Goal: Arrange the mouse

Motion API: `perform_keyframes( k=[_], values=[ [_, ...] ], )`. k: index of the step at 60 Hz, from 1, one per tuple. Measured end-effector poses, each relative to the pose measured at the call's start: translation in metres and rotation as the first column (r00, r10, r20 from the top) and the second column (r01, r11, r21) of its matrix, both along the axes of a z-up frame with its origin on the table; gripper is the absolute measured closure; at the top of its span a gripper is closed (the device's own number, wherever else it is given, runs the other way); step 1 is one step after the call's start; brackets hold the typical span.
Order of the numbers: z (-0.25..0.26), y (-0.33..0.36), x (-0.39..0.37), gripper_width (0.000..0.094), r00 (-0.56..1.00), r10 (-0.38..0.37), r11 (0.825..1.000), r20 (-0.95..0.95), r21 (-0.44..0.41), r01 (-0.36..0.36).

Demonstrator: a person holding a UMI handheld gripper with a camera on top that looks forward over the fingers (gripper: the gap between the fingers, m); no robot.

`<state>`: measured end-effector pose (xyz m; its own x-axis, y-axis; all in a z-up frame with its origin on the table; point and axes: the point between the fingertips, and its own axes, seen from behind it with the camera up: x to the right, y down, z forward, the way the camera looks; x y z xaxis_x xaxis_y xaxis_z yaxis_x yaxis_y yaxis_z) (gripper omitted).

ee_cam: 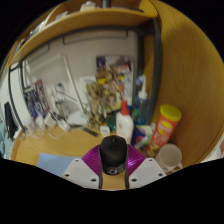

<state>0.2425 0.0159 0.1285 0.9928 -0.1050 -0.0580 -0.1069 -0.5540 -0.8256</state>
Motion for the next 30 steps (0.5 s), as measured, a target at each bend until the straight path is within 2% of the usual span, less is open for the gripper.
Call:
perform_keyframes(
  k=[6, 13, 20, 30],
  values=[
    [0.062, 0.011, -0.046, 0.0639, 1.0, 0.031, 0.996, -0.004, 0.085, -0.03],
    [0.084, 0.012, -0.113, 0.0639, 0.995, 0.094, 0.988, -0.016, 0.124, -0.091],
    [0.054, 0.009, -0.183, 0.0642, 0.987, 0.16, 0.984, -0.035, 0.084, -0.156],
    [-0.036, -0.009, -0.249, 0.0642, 0.974, 0.222, 0.974, -0.05, -0.044, -0.224]
  ],
)
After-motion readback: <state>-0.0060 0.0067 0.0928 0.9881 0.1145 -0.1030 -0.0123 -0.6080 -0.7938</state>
